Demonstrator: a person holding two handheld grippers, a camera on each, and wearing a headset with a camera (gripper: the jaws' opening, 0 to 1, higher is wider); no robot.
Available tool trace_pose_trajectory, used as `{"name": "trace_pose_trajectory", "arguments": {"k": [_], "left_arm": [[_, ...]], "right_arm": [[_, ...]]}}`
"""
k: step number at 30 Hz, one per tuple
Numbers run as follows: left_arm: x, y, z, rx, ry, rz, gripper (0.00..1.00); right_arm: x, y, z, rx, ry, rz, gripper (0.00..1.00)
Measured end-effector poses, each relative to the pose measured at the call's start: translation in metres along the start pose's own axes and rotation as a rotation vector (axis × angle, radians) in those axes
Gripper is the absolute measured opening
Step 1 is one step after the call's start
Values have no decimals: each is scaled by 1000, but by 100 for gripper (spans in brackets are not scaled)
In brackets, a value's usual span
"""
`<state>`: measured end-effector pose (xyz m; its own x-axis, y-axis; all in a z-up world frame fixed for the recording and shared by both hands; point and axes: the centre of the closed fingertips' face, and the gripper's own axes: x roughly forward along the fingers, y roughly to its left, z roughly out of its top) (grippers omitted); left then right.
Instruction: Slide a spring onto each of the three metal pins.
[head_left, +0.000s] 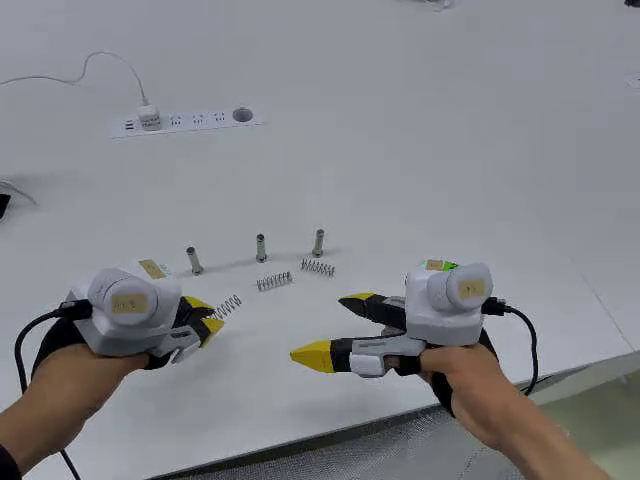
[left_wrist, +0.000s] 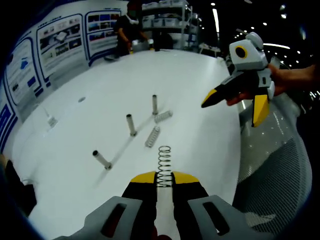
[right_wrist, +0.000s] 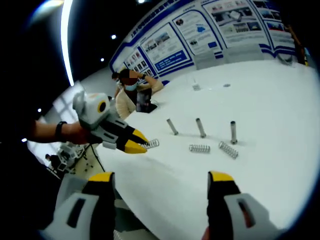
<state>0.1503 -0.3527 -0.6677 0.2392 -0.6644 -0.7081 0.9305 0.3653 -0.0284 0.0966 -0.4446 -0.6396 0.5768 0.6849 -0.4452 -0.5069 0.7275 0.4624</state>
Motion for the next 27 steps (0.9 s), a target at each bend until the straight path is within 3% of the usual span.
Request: {"name": "trace_pose_trajectory", "arguments": {"k": [9, 18, 27], "left_arm": [[5, -13, 14, 20, -22, -20, 11], [9, -41, 30, 64, -46, -64, 11], [6, -53, 38, 100, -62, -88, 11]], "right_arm": [[7, 5, 10, 9, -25, 30, 71], [17, 12, 17, 40, -45, 77, 57], [22, 19, 22, 66, -52, 122, 40]]}}
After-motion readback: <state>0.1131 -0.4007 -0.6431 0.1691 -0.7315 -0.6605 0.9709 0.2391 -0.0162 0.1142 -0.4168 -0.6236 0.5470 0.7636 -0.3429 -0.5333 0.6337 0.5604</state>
